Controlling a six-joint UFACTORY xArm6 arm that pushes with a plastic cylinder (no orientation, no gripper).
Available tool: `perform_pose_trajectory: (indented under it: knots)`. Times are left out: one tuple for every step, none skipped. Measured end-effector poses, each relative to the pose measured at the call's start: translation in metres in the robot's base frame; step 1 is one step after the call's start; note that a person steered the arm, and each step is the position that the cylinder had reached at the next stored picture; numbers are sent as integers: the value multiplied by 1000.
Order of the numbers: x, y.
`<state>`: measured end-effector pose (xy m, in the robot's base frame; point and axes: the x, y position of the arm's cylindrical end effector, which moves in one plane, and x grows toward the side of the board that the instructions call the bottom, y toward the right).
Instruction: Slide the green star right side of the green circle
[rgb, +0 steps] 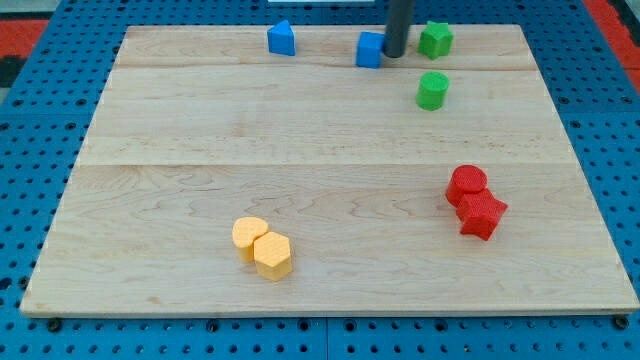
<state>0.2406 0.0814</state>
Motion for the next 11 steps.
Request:
perform_pose_trajectory:
  knots:
    - [-9, -6]
    - [-9, -39]
    - [-19, -17]
    - [-25, 26]
    - [-29, 43]
    - [-29, 40]
    - [-29, 30]
    - [-29, 30]
    - [-26, 26]
    - [-26, 26]
    - [-26, 28]
